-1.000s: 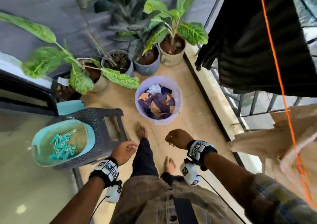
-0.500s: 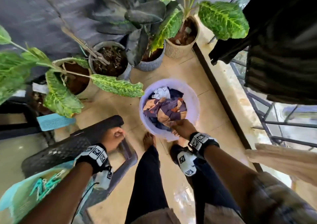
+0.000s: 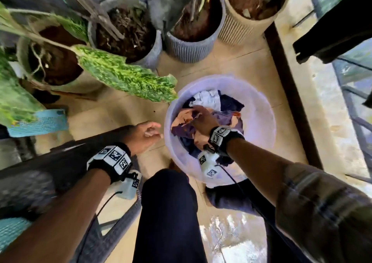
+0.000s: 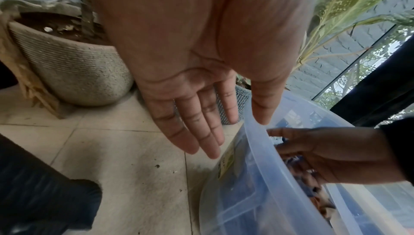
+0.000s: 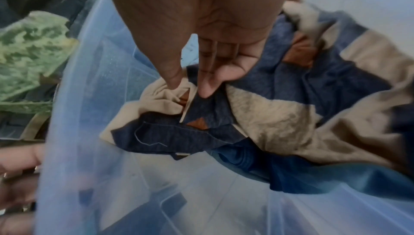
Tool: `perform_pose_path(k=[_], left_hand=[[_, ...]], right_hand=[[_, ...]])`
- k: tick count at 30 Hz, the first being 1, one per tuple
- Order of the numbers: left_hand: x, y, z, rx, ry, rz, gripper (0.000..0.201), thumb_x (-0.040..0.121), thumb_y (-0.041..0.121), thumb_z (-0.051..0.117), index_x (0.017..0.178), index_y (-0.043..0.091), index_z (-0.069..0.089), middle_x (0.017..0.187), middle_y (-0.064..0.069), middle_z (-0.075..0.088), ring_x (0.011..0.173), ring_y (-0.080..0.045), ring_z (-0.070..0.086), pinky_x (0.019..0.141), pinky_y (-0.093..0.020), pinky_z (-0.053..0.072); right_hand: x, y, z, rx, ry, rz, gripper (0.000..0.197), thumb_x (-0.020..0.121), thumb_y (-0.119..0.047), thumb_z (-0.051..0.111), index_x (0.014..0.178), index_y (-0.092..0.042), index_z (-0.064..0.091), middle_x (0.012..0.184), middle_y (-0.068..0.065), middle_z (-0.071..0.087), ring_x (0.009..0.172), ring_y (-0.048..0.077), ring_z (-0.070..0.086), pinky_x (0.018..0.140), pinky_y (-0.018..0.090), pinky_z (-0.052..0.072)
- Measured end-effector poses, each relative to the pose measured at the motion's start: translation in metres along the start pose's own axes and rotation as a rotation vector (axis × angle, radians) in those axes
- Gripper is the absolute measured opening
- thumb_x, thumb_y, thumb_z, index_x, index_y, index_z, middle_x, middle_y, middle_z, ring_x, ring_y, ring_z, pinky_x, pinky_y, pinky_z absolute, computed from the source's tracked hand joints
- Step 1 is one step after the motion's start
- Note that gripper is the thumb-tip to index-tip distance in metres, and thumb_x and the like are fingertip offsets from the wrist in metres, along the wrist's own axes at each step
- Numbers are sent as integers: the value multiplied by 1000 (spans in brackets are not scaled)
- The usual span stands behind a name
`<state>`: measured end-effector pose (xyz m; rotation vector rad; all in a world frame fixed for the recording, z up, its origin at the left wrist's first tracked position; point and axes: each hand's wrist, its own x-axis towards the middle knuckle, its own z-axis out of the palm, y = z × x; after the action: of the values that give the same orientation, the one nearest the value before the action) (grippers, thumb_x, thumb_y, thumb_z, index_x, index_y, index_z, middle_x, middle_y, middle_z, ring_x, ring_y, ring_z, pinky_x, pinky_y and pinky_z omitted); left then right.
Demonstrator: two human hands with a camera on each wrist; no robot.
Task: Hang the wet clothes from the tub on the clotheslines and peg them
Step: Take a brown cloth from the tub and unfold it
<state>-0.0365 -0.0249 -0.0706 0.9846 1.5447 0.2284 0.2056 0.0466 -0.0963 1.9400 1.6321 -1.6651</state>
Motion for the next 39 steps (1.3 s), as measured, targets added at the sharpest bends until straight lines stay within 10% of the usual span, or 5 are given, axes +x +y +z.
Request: perform_pose_path(k=[8, 19, 27, 34, 39], left_hand=[[16, 0, 8, -23, -67, -17, 23, 83, 10, 77, 104, 15, 69, 89, -12, 73, 78, -14, 63, 75, -21, 49], [-56, 52, -3, 117, 51, 5, 25, 86, 3, 69, 90, 28, 70, 82, -2, 75, 84, -22, 71, 85, -39, 55], [-153, 176, -11, 321, -81, 169, 30, 87, 10, 67, 114, 23, 66, 101, -5, 70, 92, -19, 67, 85, -24, 52], [-195, 289, -19, 375, -208, 486, 79, 73, 0, 77, 144, 19, 46, 143, 7, 46, 132, -2, 41, 109, -18, 34], [-225, 344, -13, 457, -214, 576, 40, 79, 22, 81, 115, 13, 68, 116, 7, 65, 108, -8, 59, 96, -21, 44]], right_hand=[[22, 3, 18, -54, 133, 23, 9, 89, -32, 62, 94, -25, 59, 87, 1, 63, 90, 27, 62, 69, 27, 39], [-104, -3, -14, 57, 256, 18, 37, 85, -55, 56, 71, -21, 57, 89, 6, 61, 84, 26, 58, 79, 34, 45], [-228, -57, -83, 42, 242, -38, 31, 96, -40, 49, 118, -21, 56, 104, 11, 64, 97, 29, 58, 74, 30, 27], [-307, -117, -146, -25, 219, -346, 20, 94, -50, 37, 92, -30, 41, 81, -1, 59, 76, 27, 58, 70, 43, 47], [-356, -134, -184, -42, 278, -501, 17, 98, -34, 53, 106, -19, 57, 86, -8, 59, 78, 15, 53, 72, 31, 43]])
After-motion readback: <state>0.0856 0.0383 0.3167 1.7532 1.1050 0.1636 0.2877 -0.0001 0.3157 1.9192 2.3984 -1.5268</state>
